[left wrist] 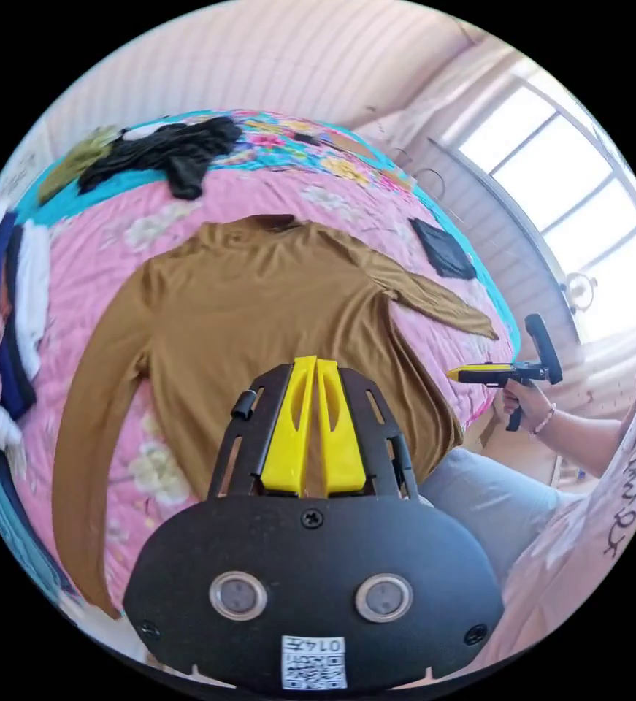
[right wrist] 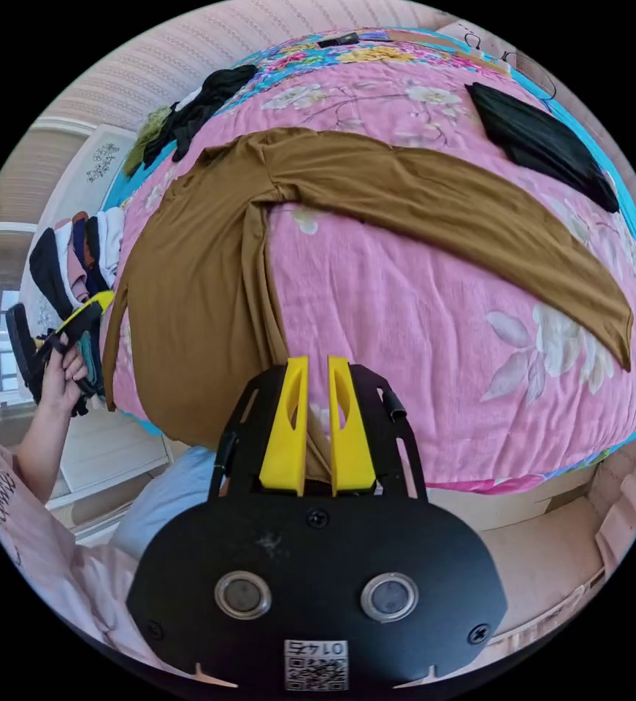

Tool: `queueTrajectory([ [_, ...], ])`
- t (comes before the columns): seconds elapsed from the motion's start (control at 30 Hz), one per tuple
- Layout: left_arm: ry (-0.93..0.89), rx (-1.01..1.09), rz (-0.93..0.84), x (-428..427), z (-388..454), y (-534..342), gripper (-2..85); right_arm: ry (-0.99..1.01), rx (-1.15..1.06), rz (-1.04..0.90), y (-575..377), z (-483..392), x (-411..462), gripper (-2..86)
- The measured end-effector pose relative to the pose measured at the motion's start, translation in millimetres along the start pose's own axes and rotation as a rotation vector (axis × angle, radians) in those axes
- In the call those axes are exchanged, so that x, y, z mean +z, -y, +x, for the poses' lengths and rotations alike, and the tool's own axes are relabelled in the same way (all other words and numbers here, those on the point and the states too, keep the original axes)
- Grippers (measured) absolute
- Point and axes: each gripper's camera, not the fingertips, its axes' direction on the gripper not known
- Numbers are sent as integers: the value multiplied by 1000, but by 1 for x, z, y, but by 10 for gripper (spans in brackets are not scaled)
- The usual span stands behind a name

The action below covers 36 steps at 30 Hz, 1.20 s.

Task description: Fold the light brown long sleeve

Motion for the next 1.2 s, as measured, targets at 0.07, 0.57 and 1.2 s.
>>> queueTrajectory([
  [0.07, 19, 127, -29, 21, 45, 47, -10, -11, -34, -74, -19, 4, 7, 49],
  [0.57, 323, -32, 14, 24, 21, 240, -10, 111, -497, 306, 158, -108, -61, -3],
  [1.2, 145, 91, 41, 16, 83, 348, -7, 104, -381, 418, 156, -72, -166, -1],
])
